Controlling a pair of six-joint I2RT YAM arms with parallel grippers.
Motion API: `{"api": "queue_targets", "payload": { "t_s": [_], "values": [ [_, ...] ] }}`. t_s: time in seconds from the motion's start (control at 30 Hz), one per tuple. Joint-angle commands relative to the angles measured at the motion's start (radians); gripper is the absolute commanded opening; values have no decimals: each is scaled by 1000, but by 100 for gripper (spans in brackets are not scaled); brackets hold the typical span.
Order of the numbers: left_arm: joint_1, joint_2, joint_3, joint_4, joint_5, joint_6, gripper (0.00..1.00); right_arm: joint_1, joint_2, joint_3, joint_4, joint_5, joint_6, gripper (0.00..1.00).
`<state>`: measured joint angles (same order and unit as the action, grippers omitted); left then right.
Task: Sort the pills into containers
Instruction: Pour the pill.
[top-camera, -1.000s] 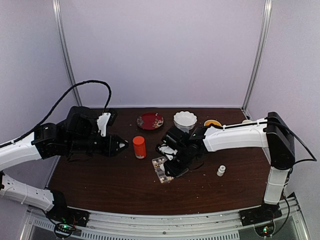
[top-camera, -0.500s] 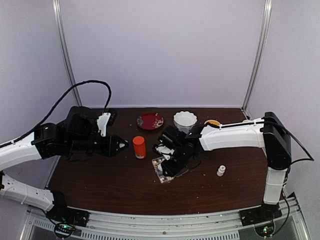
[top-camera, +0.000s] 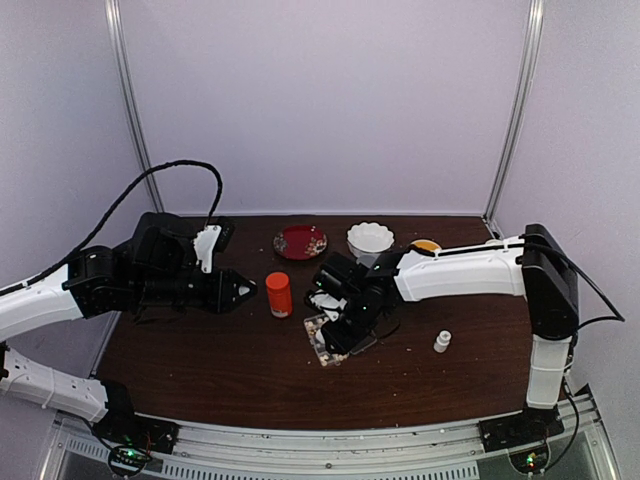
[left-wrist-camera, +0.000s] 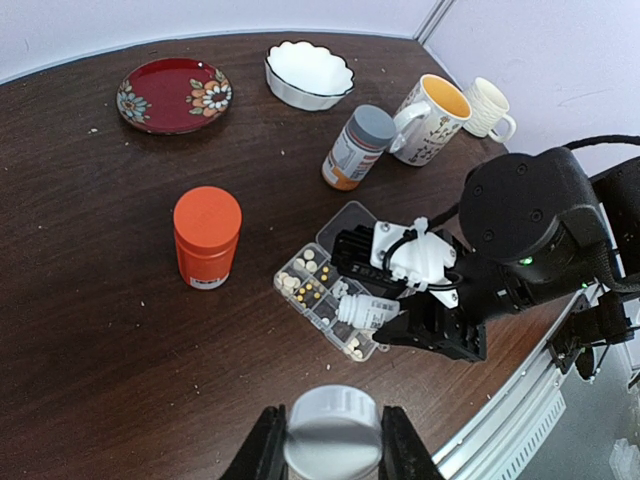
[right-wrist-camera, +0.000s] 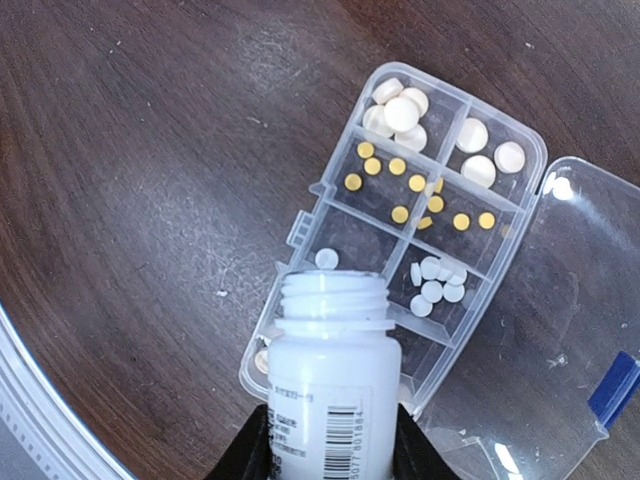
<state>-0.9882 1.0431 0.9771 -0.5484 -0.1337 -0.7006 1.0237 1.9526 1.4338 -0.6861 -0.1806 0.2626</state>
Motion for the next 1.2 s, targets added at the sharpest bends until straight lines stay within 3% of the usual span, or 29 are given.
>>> {"api": "queue_targets", "payload": {
  "t_s": [0.0, 0.07, 0.17, 0.3, 0.4, 0.5, 0.6, 0.73, 0.83, 0.93, 1.07, 1.17],
  "values": [
    [6, -15, -5, 17, 3, 4, 0, 8, 2, 19, -32, 11, -4, 0],
    [7, -15, -5, 18, 5, 4, 0, 9, -13, -12, 19, 2, 11, 0],
    [7, -16, -6, 18, 6, 6, 0, 11, 23, 38, -70, 62, 4, 0],
    [7, -15, -5, 17, 5, 4, 0, 12, -18, -15, 31, 12, 17, 0],
    [7, -13, -5, 17, 5, 3, 0, 13, 19, 47, -76, 57, -3, 0],
    [7, -9, -2, 18, 7, 4, 0, 13, -16, -9, 17, 18, 14, 0],
    [7, -9, -4, 17, 11, 3, 0, 17, 23, 48, -92, 89, 1, 0],
    [7, -6, -5, 19, 11, 4, 0, 16, -28, -28, 38, 20, 23, 0],
    [7, -7, -5, 19, 11, 3, 0, 16, 24, 53, -90, 84, 5, 0],
    [7, -6, -5, 19, 12, 4, 0, 11, -19, -19, 49, -15, 34, 0],
    [7, -10, -7, 18, 12, 3, 0, 13, 39, 70, -85, 61, 16, 0],
    [7, -13, -8, 18, 11, 4, 0, 13, -5, 8, 23, 12, 35, 0]
  ]
}}
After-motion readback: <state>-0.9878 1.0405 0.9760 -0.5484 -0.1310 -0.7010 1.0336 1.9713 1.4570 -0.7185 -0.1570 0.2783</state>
